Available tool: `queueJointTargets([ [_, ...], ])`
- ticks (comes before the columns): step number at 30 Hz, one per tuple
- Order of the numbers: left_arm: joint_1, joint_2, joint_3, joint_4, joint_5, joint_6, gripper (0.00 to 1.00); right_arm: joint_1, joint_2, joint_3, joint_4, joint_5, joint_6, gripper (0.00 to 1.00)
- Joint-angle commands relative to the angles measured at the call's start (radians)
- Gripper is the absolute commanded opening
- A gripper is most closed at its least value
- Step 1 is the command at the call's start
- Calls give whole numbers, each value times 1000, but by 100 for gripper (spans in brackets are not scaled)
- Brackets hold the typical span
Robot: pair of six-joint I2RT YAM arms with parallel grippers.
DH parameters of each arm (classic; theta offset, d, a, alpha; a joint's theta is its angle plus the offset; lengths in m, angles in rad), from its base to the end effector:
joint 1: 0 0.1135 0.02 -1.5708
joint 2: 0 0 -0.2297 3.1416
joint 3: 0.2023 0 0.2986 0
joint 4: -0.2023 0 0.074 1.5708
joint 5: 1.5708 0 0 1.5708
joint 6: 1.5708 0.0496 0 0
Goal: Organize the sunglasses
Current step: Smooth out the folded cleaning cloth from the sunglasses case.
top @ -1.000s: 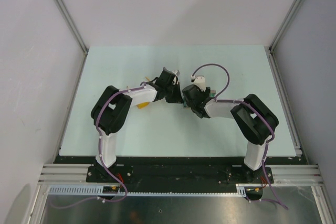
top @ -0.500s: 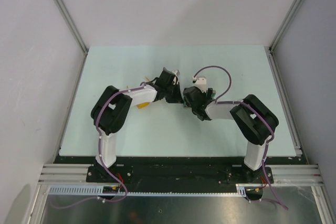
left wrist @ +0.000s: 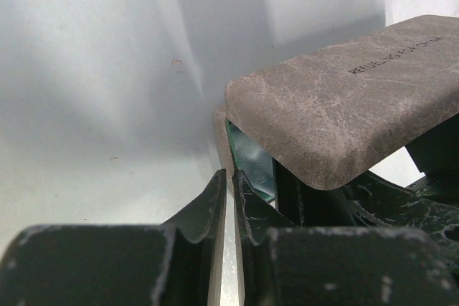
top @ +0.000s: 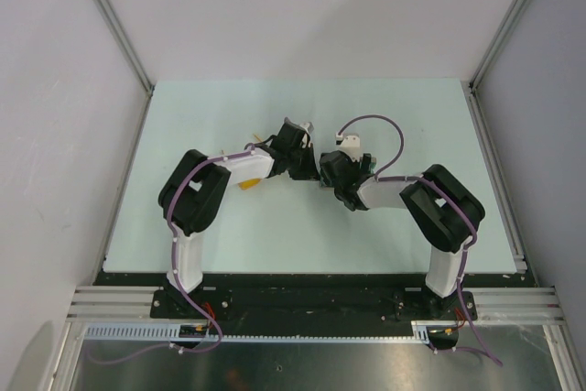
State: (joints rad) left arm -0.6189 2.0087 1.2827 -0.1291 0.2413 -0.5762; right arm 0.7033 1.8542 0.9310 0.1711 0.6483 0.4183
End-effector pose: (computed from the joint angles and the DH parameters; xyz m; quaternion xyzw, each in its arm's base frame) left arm 0.3647 -0.2743 0.0800 0.0620 0.9287 -0.2888 0.2240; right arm 0.3179 0.2303 0.0594 0.0020 0.8788 -0.0468 0.4749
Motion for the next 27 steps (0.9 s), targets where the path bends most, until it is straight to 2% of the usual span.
queueJointTargets([
  [1, -16, -44, -19, -40, 21, 1, 13, 4, -19, -17, -16, 5, -12, 94],
  [9, -16, -74, 3, -40, -17, 7, 16, 9, -180, 31, -108, 11, -45, 95],
  [22, -15, -175, -26, -95, -126, 13, 28, 28, -411, 60, -318, -127, -47, 92],
  [26, -5, -272, -62, -124, -213, 19, 36, 38, -461, 66, -309, -188, -73, 92],
  [27, -1, -296, -78, -132, -232, 19, 43, 39, -469, 71, -309, -220, -76, 92],
])
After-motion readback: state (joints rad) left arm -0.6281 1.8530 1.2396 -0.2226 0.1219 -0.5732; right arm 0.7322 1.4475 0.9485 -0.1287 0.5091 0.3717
